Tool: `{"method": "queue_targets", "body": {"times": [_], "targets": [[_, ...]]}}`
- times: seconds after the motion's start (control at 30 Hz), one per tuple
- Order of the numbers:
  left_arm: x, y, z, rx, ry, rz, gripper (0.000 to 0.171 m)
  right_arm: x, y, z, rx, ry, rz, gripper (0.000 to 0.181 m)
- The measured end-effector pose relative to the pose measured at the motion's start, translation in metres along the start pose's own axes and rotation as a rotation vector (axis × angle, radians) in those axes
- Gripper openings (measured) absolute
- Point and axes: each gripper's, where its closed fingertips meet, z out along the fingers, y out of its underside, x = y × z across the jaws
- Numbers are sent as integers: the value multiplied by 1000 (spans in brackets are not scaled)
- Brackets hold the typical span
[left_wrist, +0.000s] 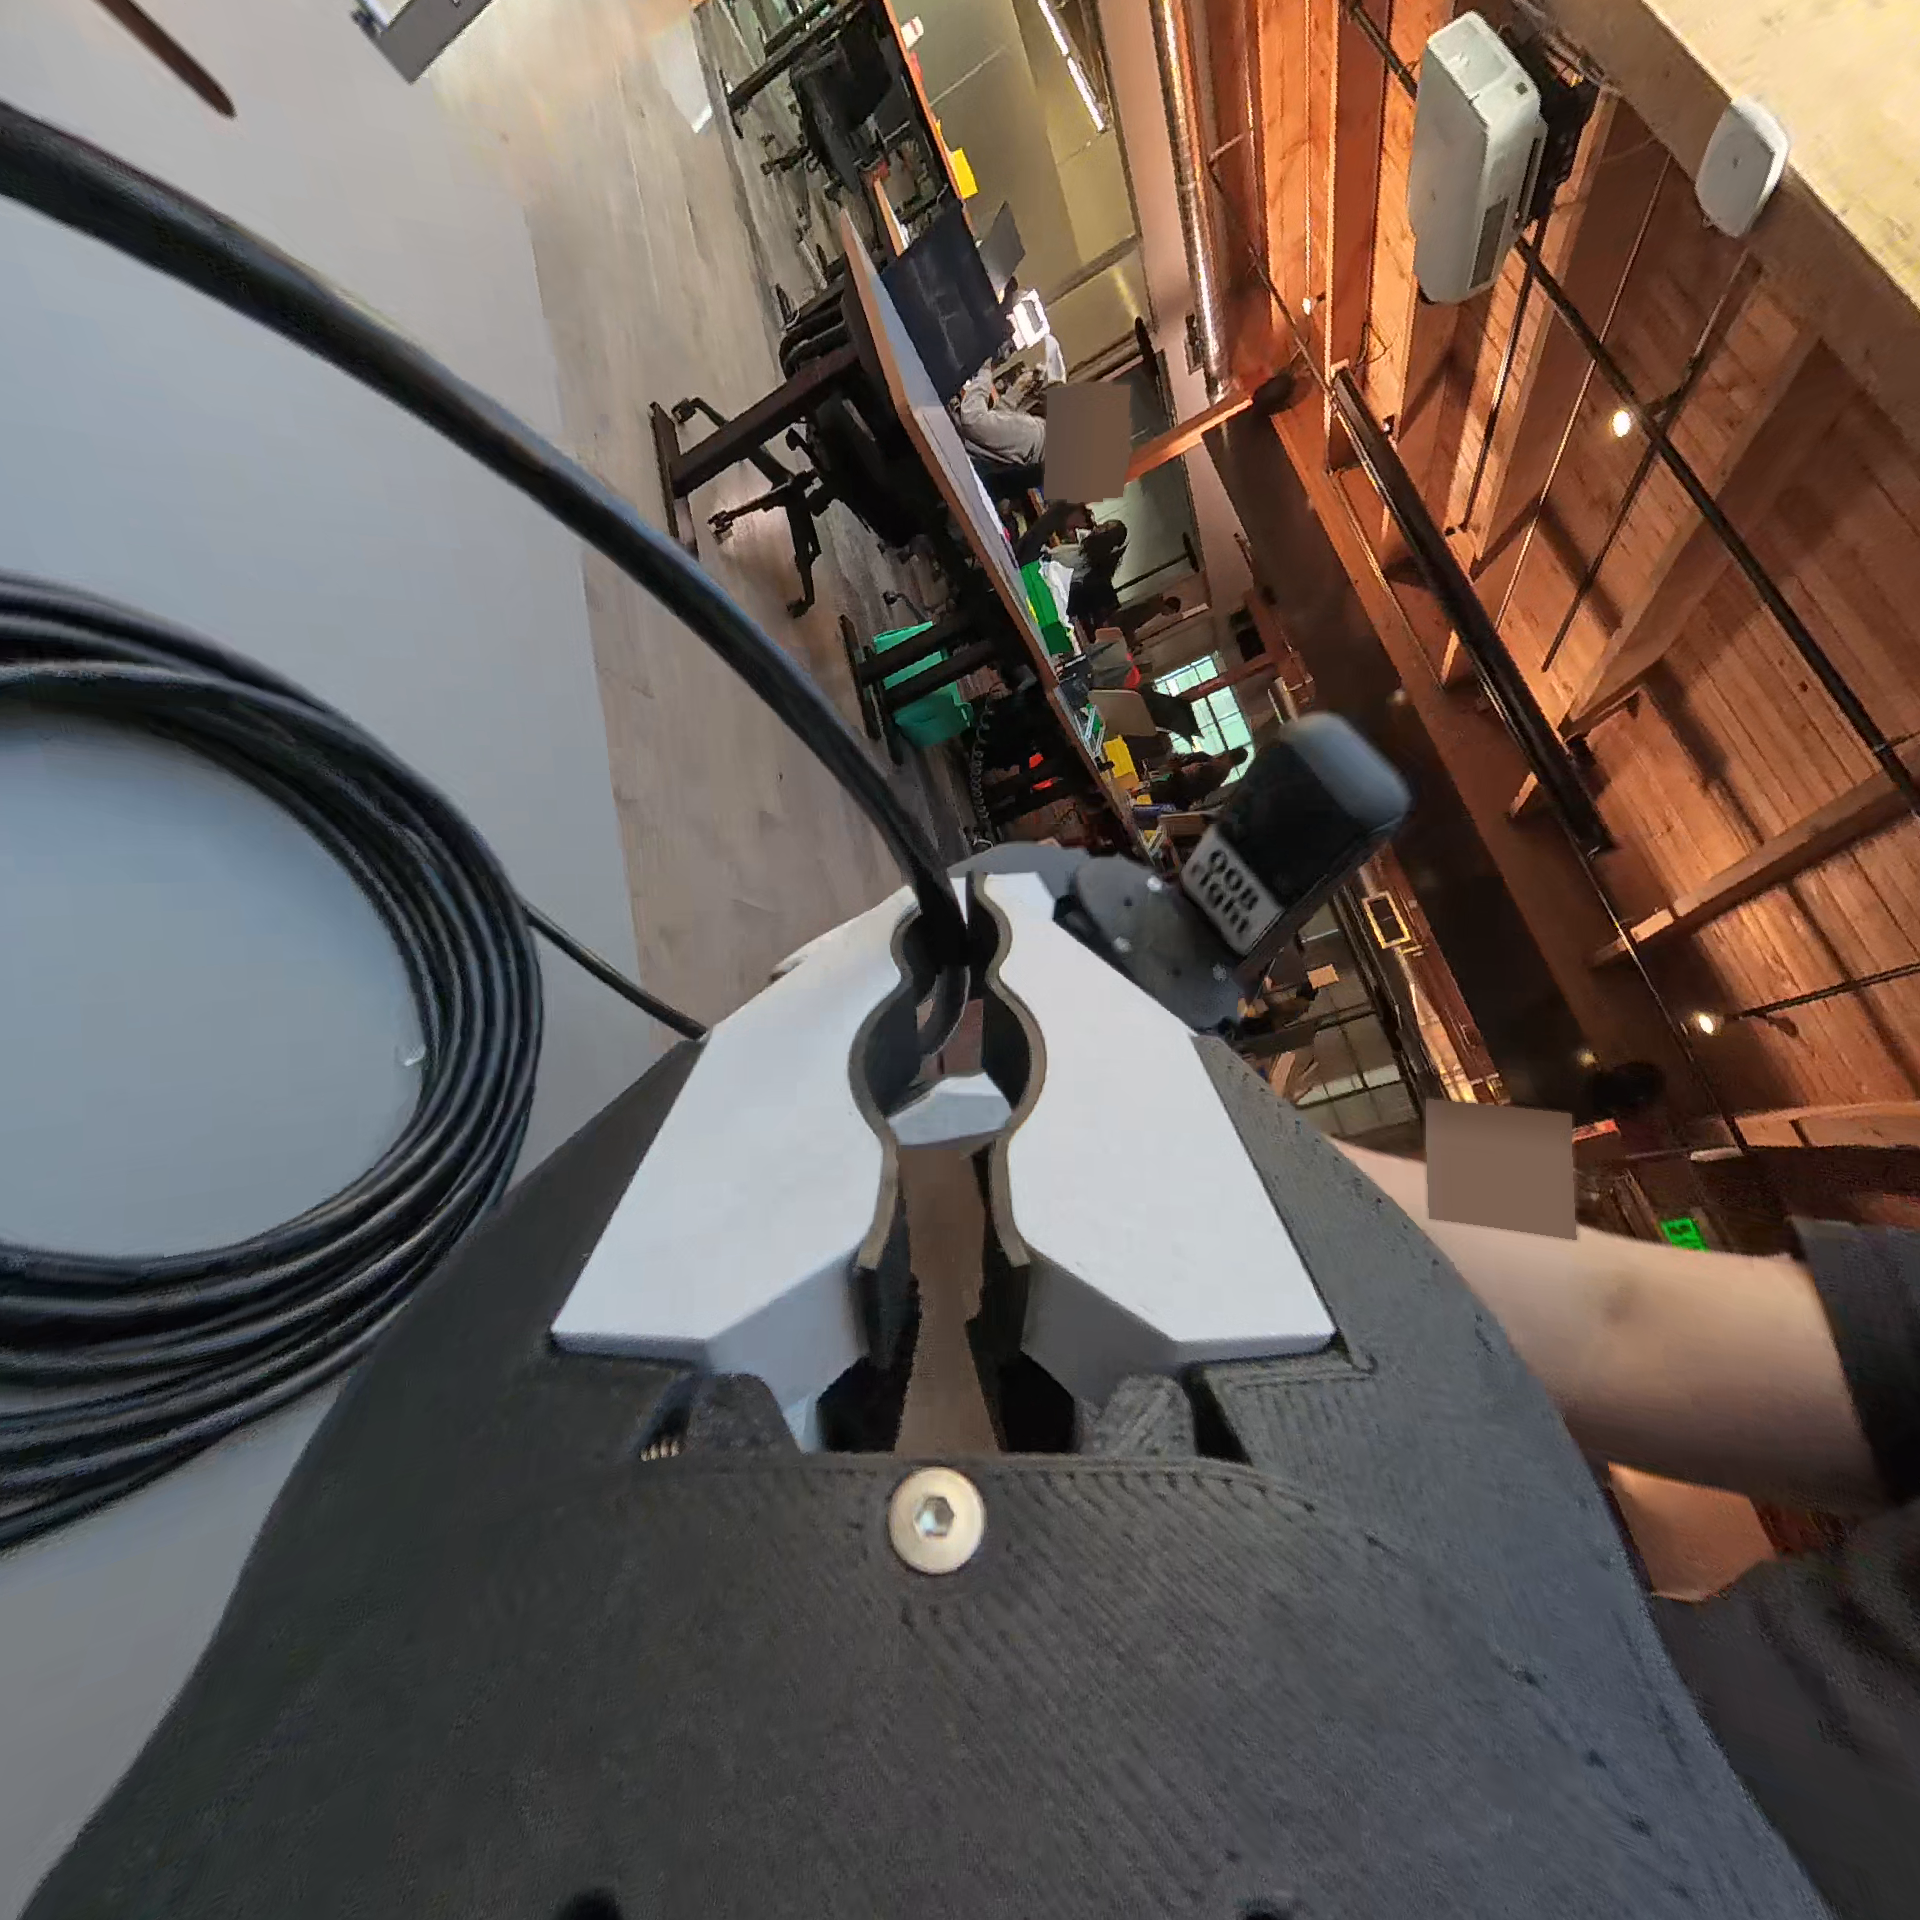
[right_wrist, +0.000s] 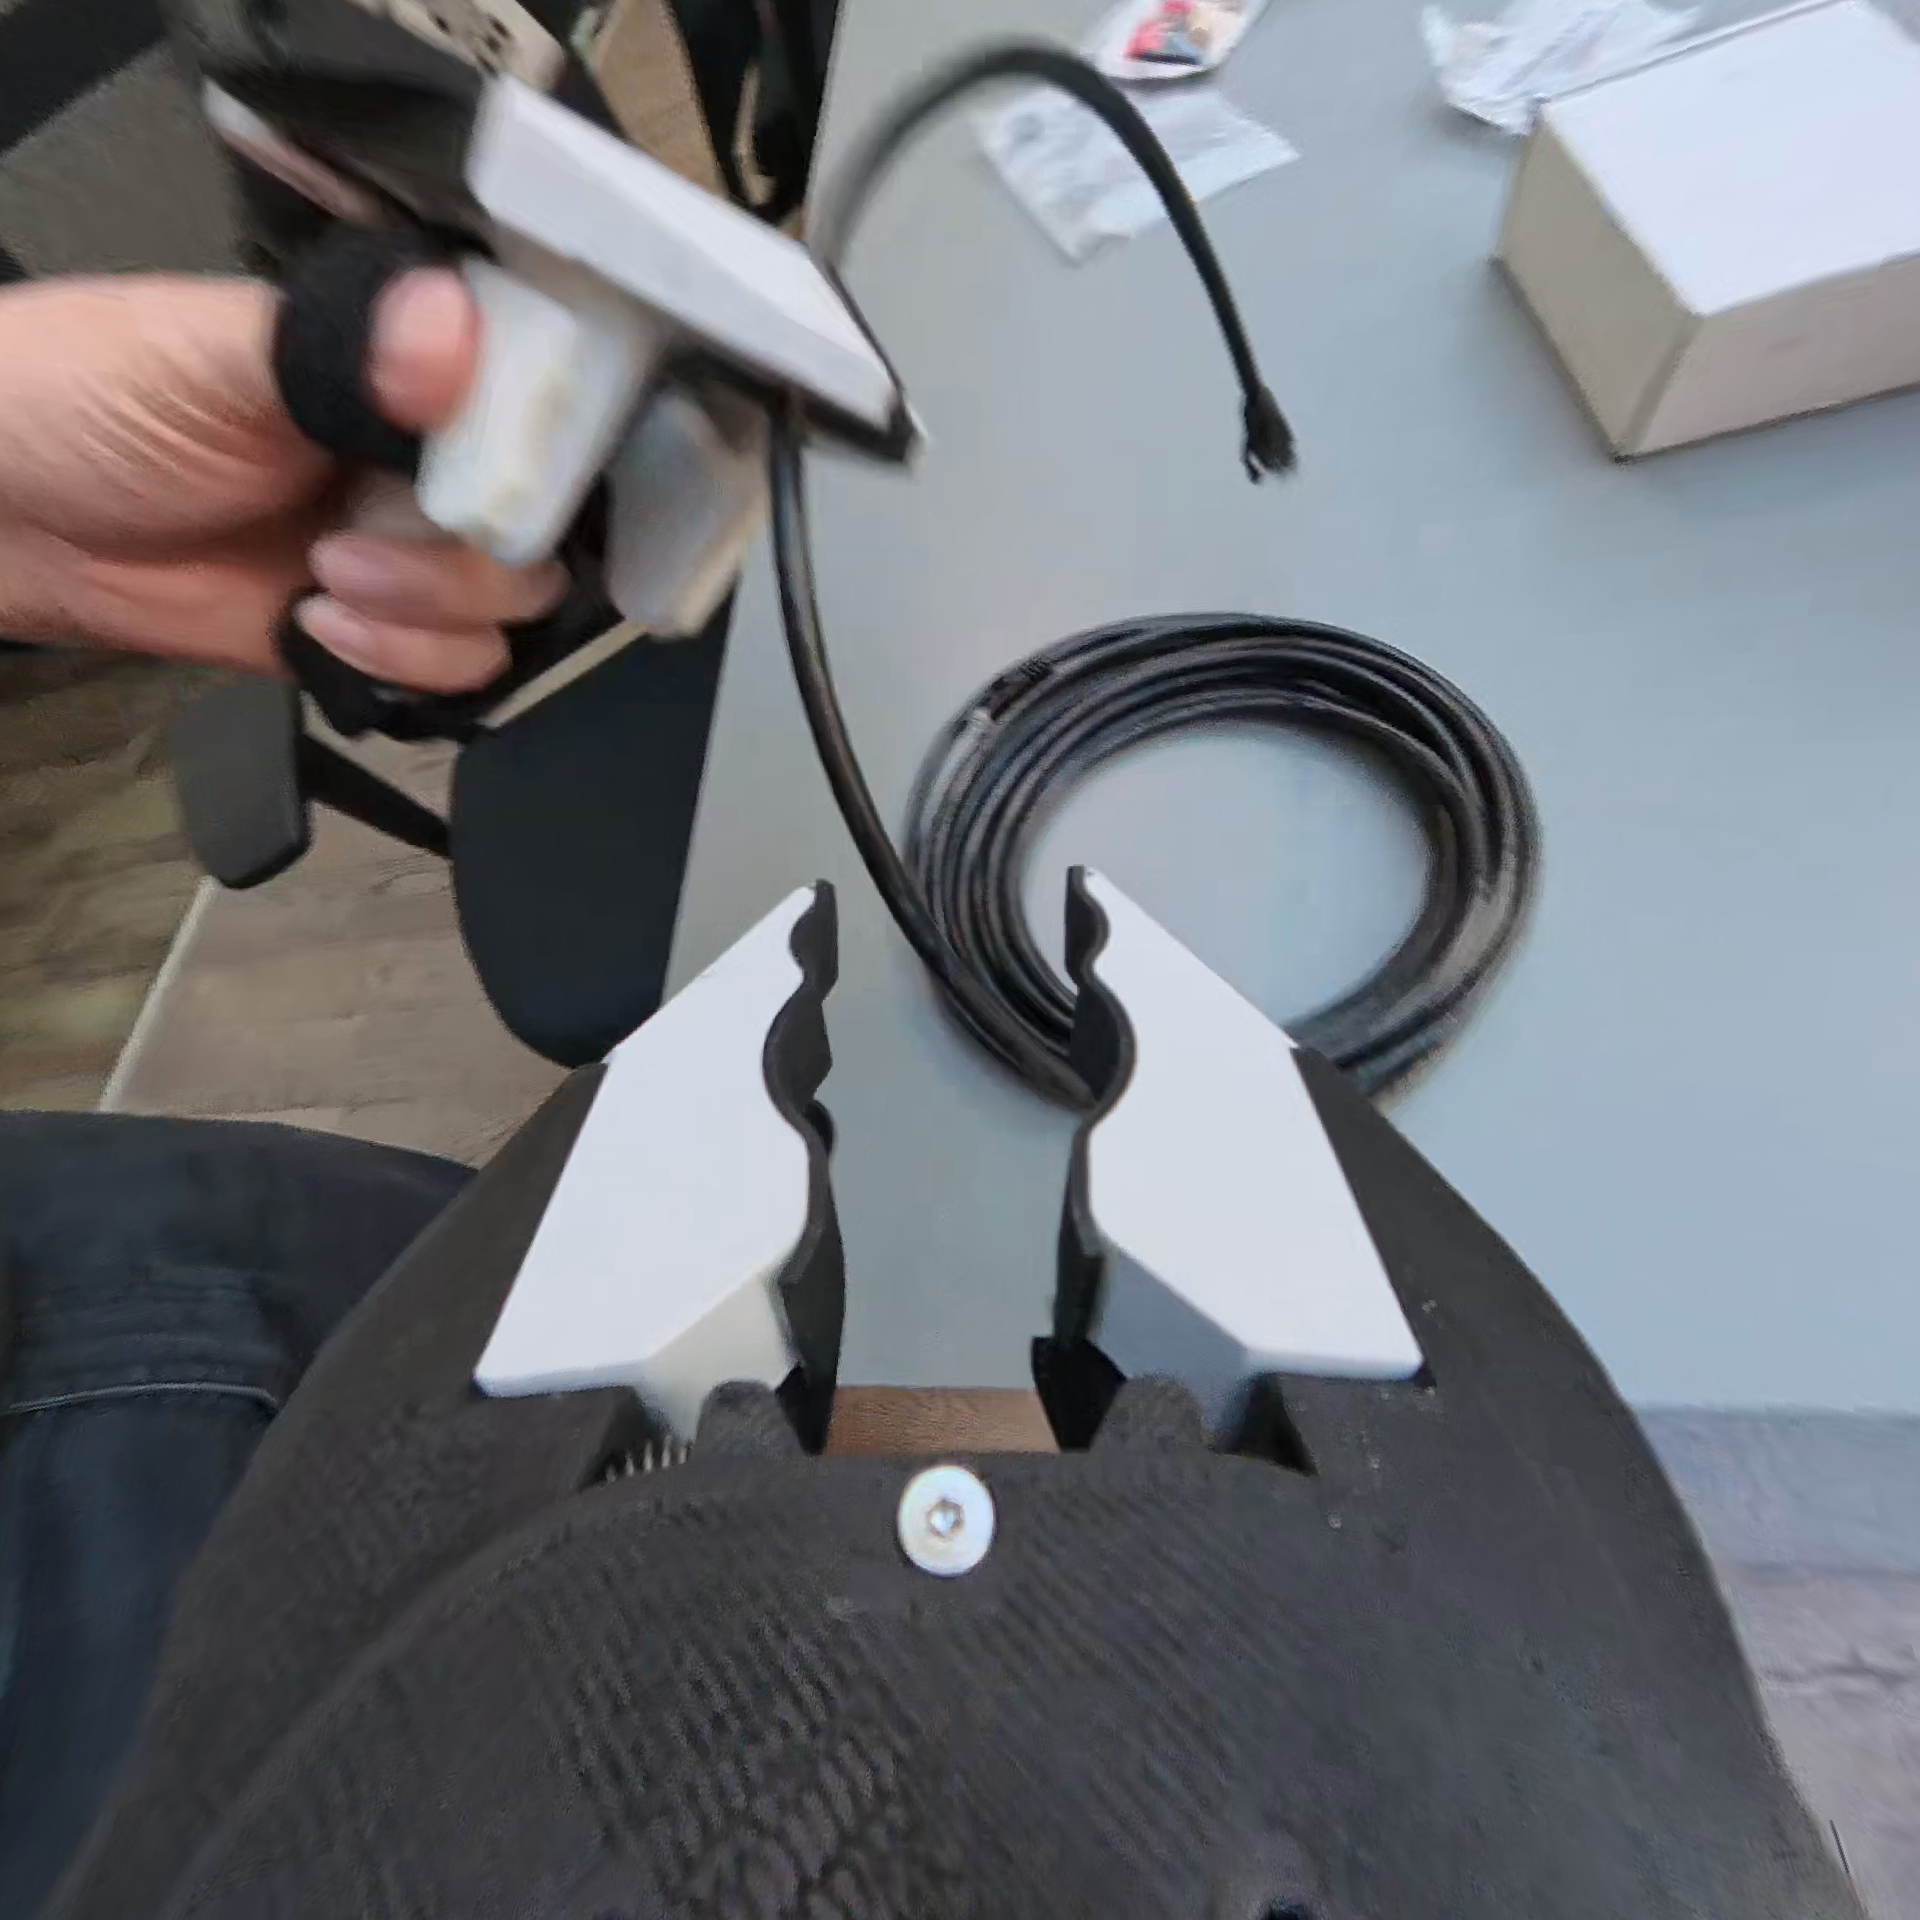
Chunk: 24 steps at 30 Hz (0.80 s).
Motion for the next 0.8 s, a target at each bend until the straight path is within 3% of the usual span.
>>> {"method": "queue_targets", "body": {"times": [0.17, 0.23, 0.33, 0.47, 0.57, 0.8], "targets": [[55, -28, 34, -29, 3, 145, 2, 52, 40, -22, 1, 337, 51, 74], [78, -41, 45, -29, 11, 202, 2, 66, 39, -25, 25, 467, 52, 76], [111, -71, 52, -6, 29, 267, 2, 77, 20, -17, 74, 517, 110, 77], [157, -116, 37, 31, 43, 371, 2, 100, -33, -20, 206, 579, 140, 80], [194, -148, 12, 69, 43, 452, 2, 101, -82, -16, 309, 493, 152, 72], [289, -197, -66, 88, -13, 680, 2, 45, -186, 13, 438, 204, -68, 54]]}}
